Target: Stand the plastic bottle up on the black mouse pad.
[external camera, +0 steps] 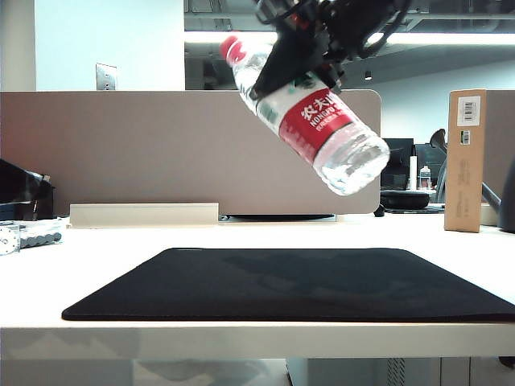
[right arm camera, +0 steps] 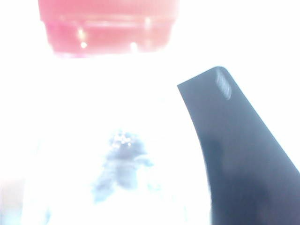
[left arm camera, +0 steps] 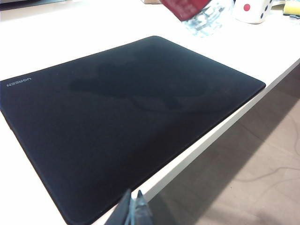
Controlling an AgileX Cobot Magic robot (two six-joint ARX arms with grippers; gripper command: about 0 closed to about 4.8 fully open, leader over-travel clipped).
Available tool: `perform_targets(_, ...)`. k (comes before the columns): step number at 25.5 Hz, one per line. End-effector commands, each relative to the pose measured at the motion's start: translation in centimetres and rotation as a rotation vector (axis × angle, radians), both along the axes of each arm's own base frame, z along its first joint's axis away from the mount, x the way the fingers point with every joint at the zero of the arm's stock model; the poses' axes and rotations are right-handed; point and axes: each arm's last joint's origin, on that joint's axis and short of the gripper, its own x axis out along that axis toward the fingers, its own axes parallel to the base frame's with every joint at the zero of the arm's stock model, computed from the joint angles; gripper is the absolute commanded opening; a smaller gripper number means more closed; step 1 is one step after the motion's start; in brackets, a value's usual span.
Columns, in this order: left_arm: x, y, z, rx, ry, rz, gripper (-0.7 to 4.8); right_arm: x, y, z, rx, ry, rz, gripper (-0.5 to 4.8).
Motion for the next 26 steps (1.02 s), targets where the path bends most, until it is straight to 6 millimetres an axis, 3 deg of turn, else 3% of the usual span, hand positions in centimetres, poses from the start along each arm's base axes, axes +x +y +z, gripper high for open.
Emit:
perform_targets(1, 0.0, 0.0, 0.3, -0.011, -0.012, -0.003, -0.01, -0.4, -0.8, 0.9, 0.260, -0.220, -0.075, -0.09)
perform_targets(6, 0.0, 0.0, 0.3, -0.012, -0.012, -0.003, -0.01, -0.9, -2.0, -2.0, 0.495, -0.374, -0.229, -0.09)
perform_targets(9, 0.0, 0.0, 0.3, -0.011, -0.012, -0.002, -0.01, -1.1, -2.9, -5.2, 0.608, -0.437, -0.355, -0.09)
perform_targets(11, 0.0, 0.0, 0.3, -0.015, -0.016, -0.004, -0.01, -1.5, -3.6, -8.7, 0.664, -0.475, -0.541, -0.08)
perform_targets(16, 0.0, 0.0, 0.3, -0.016, -0.017, -0.005, -0.01, -0.9, -3.3, -11.6, 0.666, -0.472, -0.530, -0.08)
perform_targets(21, 0.0, 0.0, 0.3, -0.016, -0.017, -0.003, -0.01, -0.7, -3.0, -12.9, 0.663, -0.433, -0.462, -0.02)
perform_targets(22, 0.0, 0.0, 0.3, -0.016, -0.018, -0.003, -0.01, -0.7, -2.9, -12.9, 0.663, -0.429, -0.449, 0.16)
perform_targets(26, 0.0, 0.0, 0.3, -0.016, -0.018, -0.003, -0.01, -0.8, -2.8, -13.0, 0.659, -0.415, -0.426, 1.95)
